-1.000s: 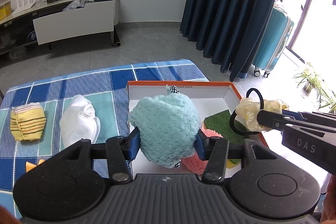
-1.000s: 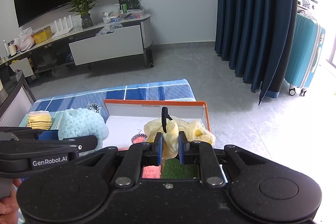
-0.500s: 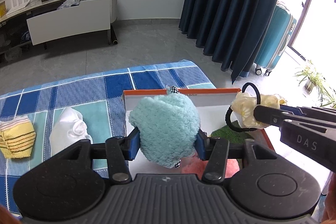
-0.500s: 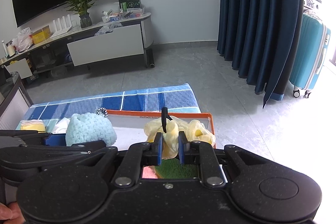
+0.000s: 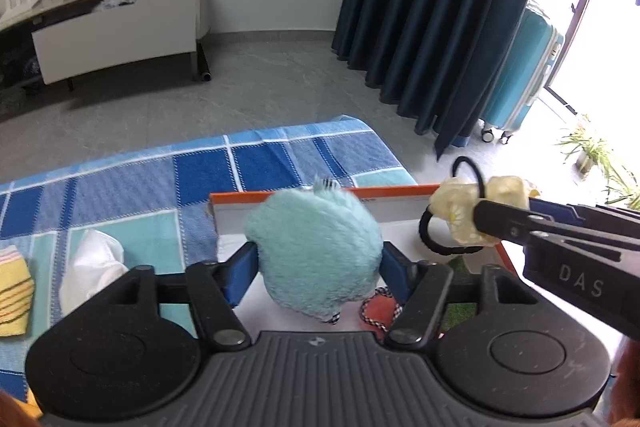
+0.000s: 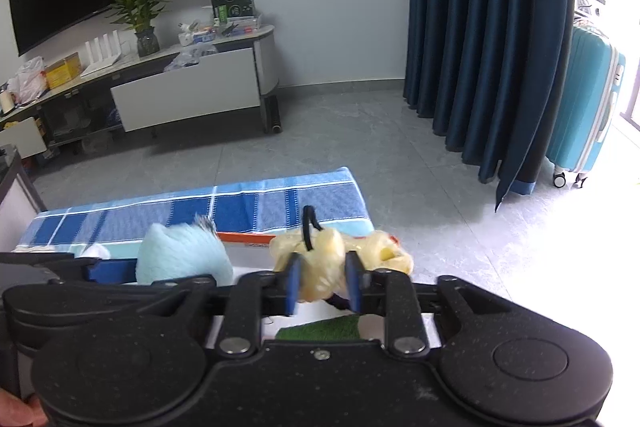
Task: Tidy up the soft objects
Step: 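Open the left tool to drop the knitted ball while the right tool releases the gloves, then withdraw both tools from the box toward the remaining items on the tablecloth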
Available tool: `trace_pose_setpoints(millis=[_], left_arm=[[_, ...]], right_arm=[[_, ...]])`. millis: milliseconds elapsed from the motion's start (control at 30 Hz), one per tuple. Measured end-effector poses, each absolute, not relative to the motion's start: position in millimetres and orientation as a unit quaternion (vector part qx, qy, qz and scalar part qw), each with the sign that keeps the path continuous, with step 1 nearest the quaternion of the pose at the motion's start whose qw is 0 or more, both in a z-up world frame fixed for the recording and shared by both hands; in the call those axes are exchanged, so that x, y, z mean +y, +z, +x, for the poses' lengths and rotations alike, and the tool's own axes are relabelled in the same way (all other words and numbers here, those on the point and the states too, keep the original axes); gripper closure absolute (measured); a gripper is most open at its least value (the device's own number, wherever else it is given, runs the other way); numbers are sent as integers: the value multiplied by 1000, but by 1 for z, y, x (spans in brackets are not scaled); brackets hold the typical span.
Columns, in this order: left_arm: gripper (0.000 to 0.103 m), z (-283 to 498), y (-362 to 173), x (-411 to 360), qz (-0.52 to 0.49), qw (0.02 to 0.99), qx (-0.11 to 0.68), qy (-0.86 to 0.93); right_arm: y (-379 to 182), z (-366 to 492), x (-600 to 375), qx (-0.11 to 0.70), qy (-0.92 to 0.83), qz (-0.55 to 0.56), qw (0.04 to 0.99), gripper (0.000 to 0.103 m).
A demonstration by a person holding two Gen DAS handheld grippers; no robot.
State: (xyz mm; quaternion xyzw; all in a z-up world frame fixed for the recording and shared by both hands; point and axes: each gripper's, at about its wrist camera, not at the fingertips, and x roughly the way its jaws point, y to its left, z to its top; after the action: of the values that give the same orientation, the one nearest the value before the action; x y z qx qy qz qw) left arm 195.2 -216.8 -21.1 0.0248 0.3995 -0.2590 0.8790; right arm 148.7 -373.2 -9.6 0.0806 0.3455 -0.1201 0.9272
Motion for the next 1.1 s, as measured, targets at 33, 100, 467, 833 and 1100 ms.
trace_pose_setpoints(millis=[33, 100, 467, 833, 1100], left_arm=[[33, 195, -22, -216, 22, 878, 401, -261], [29, 194, -22, -215, 25, 880, 399, -255], [27, 179, -7, -195, 13, 888, 395, -235], [18, 145, 16, -178, 24, 904, 375, -204], [12, 121, 18, -156, 29, 912, 374, -168]], right_arm=[[-11, 149, -374, 346, -121, 82, 927, 66], [-11, 147, -376, 346, -125, 82, 926, 65], [12, 127, -373, 309, -128, 84, 939, 28], [33, 99, -350, 303, -118, 75, 943, 28], [28, 83, -326, 325, -109, 67, 937, 28]])
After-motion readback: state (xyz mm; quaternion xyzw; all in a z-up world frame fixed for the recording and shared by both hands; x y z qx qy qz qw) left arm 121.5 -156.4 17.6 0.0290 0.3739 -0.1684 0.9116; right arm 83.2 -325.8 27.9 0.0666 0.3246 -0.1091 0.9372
